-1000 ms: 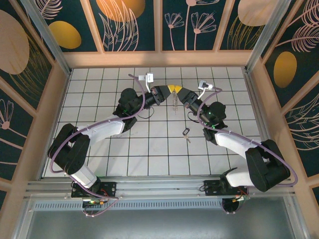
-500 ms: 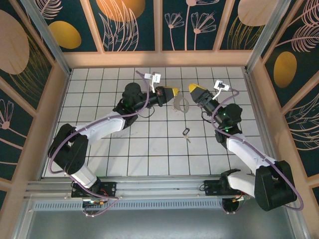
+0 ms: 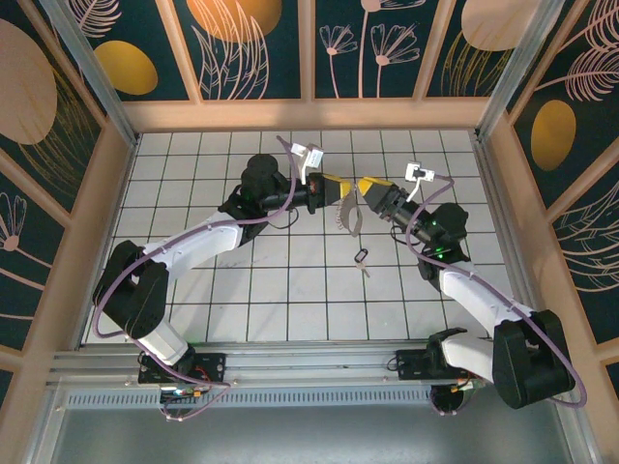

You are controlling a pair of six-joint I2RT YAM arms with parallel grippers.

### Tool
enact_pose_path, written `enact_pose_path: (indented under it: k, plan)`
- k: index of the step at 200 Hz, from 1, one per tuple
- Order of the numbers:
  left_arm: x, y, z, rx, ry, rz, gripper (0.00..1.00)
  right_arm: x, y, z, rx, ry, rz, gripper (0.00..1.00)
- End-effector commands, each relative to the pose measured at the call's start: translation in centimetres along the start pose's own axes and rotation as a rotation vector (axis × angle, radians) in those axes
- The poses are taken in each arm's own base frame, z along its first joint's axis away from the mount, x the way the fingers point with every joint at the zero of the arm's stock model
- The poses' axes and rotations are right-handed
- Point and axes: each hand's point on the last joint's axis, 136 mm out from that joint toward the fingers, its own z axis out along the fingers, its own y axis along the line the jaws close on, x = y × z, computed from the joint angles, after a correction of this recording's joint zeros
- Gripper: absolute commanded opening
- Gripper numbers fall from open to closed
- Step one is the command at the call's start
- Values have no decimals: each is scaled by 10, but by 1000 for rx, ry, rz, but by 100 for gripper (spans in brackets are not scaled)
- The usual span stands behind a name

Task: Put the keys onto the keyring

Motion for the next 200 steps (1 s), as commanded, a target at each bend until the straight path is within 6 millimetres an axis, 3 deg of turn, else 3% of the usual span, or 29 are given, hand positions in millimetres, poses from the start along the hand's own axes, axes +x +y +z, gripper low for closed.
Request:
enact_pose_path:
  k: [1, 122, 191, 200]
  plan:
    - [-14, -23, -1, 65, -10, 71, 0, 2, 10, -4, -51, 5, -36, 38]
    - [-13, -26, 1, 101, -7, 63, 0, 12, 8, 7, -71, 32, -13, 32]
    - [-9, -25, 2, 107, 2, 54, 0, 11, 11, 9, -79, 30, -20, 0]
    - [-9, -25, 2, 107, 2, 53, 0, 11, 11, 9, -81, 30, -23, 0]
